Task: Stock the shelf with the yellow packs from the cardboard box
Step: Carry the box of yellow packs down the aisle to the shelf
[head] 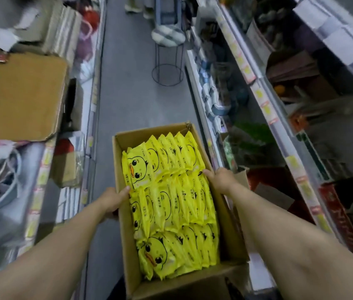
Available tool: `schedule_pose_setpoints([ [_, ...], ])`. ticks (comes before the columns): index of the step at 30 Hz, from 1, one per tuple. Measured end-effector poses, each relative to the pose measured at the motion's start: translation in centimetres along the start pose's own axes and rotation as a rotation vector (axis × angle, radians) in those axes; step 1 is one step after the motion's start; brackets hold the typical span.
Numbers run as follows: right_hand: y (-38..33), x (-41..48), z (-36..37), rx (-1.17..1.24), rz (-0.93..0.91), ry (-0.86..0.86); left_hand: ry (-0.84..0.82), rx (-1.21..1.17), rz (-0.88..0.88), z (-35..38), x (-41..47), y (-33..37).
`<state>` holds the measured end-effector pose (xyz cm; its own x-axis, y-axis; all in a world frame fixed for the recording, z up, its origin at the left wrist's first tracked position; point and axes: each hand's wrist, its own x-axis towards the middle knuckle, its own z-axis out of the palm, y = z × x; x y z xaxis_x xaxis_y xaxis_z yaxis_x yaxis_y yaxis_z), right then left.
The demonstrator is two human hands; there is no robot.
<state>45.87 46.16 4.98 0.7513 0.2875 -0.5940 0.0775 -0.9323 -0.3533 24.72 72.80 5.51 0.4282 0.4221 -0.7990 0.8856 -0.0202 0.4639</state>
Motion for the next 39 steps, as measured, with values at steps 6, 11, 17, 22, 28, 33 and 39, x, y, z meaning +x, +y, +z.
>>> schedule_pose_setpoints([
  [6, -11.1, 12.8, -7.0, -0.076, -0.051, 0.024, -0.013, -0.072, 0.064, -8.9, 8.3, 10.9],
  [11, -19.9, 22.3, -12.6, -0.08, -0.023, 0.077, -0.067, -0.103, 0.075, -16.9, 16.6, 20.6],
  [17, -28.1, 33.1, -18.5, -0.055, -0.007, 0.08, -0.084, -0.051, 0.092, -25.2, 25.8, 32.4],
  [22, -33.1, 44.5, -23.4, 0.003, -0.008, 0.091, -0.051, -0.027, 0.113, -29.8, 32.6, 42.9],
  [28, -39.4, 57.0, -30.6, -0.004, -0.024, 0.075, -0.019, 0.015, 0.098, -34.1, 41.2, 54.6],
  [33, -44.4, 66.5, -36.5, -0.041, -0.01, 0.093, -0.063, -0.023, 0.096, -37.9, 50.1, 63.3],
  [39, -49.1, 77.4, -42.7, -0.034, 0.037, 0.163, -0.138, -0.017, 0.13, -41.9, 60.4, 74.9],
])
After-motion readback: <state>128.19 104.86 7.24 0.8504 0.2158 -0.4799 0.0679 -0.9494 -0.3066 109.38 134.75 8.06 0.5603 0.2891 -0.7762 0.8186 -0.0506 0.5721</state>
